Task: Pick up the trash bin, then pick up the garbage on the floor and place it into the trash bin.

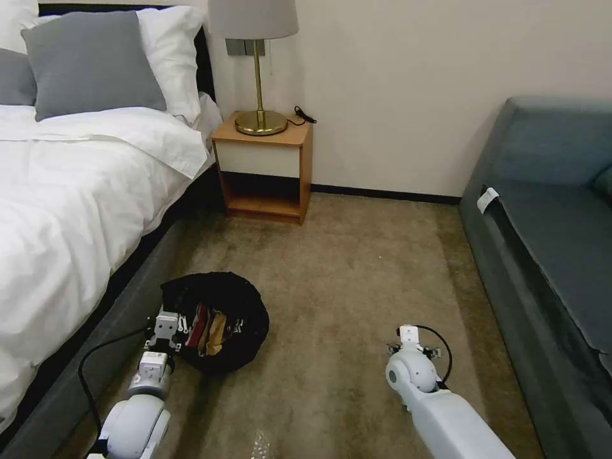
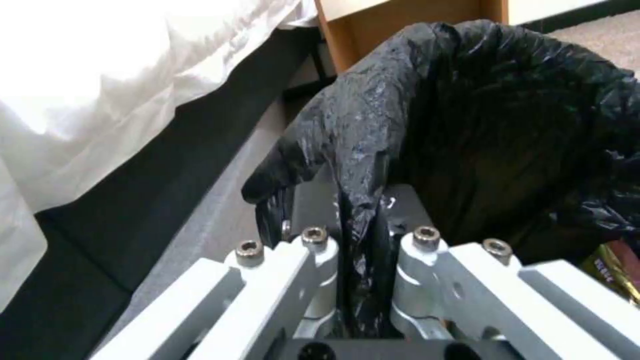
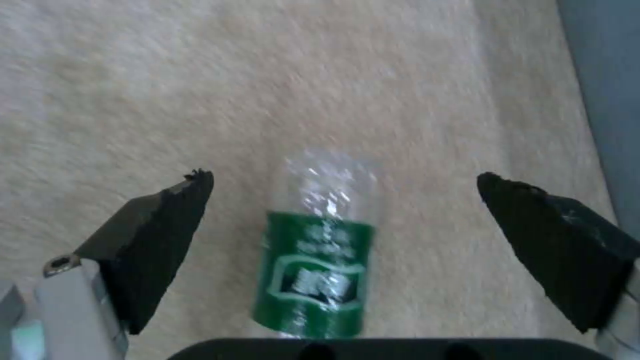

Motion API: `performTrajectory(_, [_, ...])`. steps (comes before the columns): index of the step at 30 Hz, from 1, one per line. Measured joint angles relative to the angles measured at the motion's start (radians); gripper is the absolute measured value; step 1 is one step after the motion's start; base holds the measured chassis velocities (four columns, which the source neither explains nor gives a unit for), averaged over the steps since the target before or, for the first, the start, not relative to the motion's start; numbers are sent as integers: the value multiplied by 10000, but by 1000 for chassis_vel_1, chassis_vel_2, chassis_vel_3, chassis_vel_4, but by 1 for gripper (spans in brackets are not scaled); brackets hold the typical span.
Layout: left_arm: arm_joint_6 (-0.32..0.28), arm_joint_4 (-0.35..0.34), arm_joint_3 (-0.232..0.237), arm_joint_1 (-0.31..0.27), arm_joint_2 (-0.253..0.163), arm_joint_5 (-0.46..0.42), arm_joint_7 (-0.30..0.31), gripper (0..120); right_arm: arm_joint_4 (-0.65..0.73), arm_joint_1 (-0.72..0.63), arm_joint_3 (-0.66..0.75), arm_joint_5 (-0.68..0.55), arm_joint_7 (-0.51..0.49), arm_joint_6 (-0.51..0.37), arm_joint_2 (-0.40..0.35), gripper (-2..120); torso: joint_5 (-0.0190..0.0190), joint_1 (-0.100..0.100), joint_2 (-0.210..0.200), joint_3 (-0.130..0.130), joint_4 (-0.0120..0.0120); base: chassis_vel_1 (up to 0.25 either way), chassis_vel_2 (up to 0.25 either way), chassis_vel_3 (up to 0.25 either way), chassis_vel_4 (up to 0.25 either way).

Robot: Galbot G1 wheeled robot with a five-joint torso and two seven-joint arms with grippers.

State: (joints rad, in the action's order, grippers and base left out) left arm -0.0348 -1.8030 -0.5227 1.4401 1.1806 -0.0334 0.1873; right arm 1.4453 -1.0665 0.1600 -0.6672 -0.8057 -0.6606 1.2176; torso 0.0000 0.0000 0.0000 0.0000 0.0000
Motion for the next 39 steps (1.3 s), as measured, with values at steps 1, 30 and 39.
performTrajectory(1, [0, 18, 12, -18, -6, 0, -3, 6, 21, -55, 53, -122, -14, -13, -48, 100, 0, 0, 0, 0, 0, 0, 0, 0, 0])
performTrajectory(30, [-1, 83, 89, -22, 38, -13, -27, 6, -1426, -125, 581, -1219, 1979, 220, -351, 100, 0, -1, 0, 0, 0, 0, 0, 0, 0])
performTrajectory(39, [3, -6, 98, 43, 56, -47, -46, 6, -1880, -111, 837, -1399, 3123, 342, -434, 71, -1, 0, 0, -1, 0, 0, 0, 0, 0])
